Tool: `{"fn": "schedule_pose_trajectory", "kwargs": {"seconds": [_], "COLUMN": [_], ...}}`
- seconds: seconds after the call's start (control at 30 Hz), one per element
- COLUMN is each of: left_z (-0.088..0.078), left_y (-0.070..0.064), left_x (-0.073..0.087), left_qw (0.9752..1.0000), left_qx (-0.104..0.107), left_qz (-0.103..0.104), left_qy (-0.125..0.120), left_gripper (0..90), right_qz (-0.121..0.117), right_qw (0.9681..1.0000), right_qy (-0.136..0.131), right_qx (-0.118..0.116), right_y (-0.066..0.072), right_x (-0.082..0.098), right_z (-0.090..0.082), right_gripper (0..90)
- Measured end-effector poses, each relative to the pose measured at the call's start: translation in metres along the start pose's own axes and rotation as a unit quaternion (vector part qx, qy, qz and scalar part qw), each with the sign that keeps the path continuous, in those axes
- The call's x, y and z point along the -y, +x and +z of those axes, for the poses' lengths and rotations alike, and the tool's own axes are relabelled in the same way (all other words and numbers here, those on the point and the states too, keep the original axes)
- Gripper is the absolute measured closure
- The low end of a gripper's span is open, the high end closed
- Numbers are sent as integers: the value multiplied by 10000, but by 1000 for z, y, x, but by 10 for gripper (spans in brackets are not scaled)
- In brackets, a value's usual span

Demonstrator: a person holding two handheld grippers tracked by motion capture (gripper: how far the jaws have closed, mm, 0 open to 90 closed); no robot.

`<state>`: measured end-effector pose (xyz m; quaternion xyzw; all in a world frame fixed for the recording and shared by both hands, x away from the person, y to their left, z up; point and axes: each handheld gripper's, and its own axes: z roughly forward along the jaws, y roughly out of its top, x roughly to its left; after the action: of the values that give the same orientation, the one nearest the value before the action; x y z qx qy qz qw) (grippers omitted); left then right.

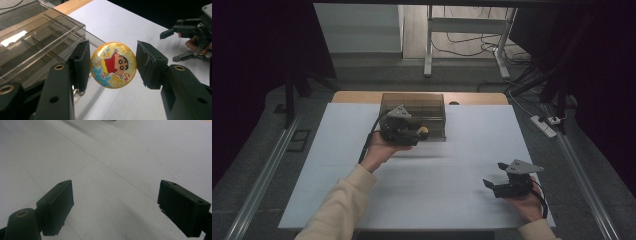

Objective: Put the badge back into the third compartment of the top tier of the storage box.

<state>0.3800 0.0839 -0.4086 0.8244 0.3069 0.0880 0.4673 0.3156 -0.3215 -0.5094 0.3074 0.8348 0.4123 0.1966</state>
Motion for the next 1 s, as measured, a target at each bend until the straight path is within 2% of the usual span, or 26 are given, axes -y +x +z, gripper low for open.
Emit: {"fn": "schedule_pose_trajectory", "kwargs": {"seconds": [0.5,1.0], "left_z": [9,34], "left_y": [9,30], "left_x": [-7,-15], "left_qw": [9999,9988], "left_qx": [-82,-249], "left_qz": [-23,-284], "left_qy": [92,298], "left_gripper": [468,468], "right_qz": [-4,-3], "right_qw": [10000,10000], "right_qy": [12,29], "right_qx": [11,8], "right_y": [0,0], "right_x": [0,0], "right_z": [0,1], "right_gripper": [134,134]}}
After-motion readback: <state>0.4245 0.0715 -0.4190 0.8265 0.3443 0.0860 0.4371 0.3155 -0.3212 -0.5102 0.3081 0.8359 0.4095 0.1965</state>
